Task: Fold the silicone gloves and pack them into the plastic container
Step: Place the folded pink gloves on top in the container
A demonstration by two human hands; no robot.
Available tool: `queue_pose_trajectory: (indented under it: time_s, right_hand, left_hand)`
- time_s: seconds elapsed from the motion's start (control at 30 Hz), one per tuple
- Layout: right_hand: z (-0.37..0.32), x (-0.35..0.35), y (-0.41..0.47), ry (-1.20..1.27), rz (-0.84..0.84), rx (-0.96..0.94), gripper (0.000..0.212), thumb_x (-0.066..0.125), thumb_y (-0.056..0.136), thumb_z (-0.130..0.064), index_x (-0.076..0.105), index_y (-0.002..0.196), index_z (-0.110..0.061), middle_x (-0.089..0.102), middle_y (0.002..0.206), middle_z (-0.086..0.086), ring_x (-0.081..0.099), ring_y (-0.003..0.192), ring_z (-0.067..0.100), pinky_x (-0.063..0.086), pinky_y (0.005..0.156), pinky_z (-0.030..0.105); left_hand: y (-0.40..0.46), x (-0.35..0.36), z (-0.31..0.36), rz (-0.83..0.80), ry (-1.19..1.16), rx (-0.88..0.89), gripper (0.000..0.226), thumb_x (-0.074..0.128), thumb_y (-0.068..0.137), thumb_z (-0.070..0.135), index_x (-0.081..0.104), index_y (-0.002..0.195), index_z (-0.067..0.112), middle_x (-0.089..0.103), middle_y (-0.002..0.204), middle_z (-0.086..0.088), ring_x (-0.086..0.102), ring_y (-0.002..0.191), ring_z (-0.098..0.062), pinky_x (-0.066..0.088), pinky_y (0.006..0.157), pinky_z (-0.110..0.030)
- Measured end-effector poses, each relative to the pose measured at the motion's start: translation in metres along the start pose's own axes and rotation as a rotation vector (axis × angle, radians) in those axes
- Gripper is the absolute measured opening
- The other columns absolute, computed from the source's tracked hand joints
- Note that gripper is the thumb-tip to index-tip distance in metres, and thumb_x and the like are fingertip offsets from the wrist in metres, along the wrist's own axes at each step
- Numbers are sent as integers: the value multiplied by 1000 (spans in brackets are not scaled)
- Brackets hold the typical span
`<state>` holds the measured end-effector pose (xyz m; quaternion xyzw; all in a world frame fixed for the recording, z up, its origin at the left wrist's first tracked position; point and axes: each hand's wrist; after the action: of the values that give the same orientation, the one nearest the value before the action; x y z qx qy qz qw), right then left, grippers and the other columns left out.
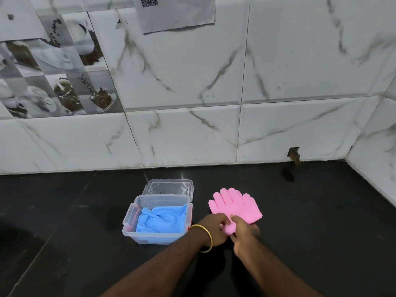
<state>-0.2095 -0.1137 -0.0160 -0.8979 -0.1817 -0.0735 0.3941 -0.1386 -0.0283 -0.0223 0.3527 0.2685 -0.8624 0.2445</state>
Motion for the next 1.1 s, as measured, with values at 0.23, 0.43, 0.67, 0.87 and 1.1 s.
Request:
queue_pose_trajectory:
  time_s: [0.23,0.43,0.67,0.87,1.1]
  right_hand:
    - [-21,31,-11,194,-33,-130,47,56,84,7,58,129,-4,68,117,21,71,89,35,57,51,29]
    - [-36,74,-36,185,-145,-137,36,62,85,-1,61,121,-3,70,93,14,67,72,23,55,45,25]
    - [-25,124,-90,42,-477,-41,24,63,83,-14,65,104,-3,73,75,12,67,56,23,52,48,27]
    - [-4,132,-102,-88,-649,83,34,62,74,-8,64,107,-3,74,79,11,68,58,20,51,43,23]
    - [32,125,-84,-351,-473,24,28,60,83,-4,64,110,0,70,100,18,64,84,28,50,62,32]
  left_hand:
    - [-16,-26,-7,354,-255,140,22,68,77,40,60,85,22,64,89,3,56,77,-8,47,74,-24]
    - [-35,-62,-19,-6,-910,-192,57,39,93,64,64,85,13,65,77,-4,63,54,-18,51,49,-26]
    - [-51,-96,-56,-276,-1776,-213,118,26,64,95,61,122,-2,67,116,-23,67,100,-38,55,88,-49]
    - [-63,-156,-116,-136,-2011,-71,124,38,50,100,68,119,2,62,125,-28,63,109,-47,51,85,-61]
    - [-82,-170,-154,-203,-1782,-115,79,73,70,64,65,125,8,63,127,-22,59,119,-41,47,91,-65]
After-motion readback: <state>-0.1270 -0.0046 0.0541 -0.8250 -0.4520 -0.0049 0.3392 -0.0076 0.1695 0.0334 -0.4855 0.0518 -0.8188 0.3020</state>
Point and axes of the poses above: each hand's wrist, its own y-axis towards the middle knuckle, its own x-axis out of the palm, z = x × y
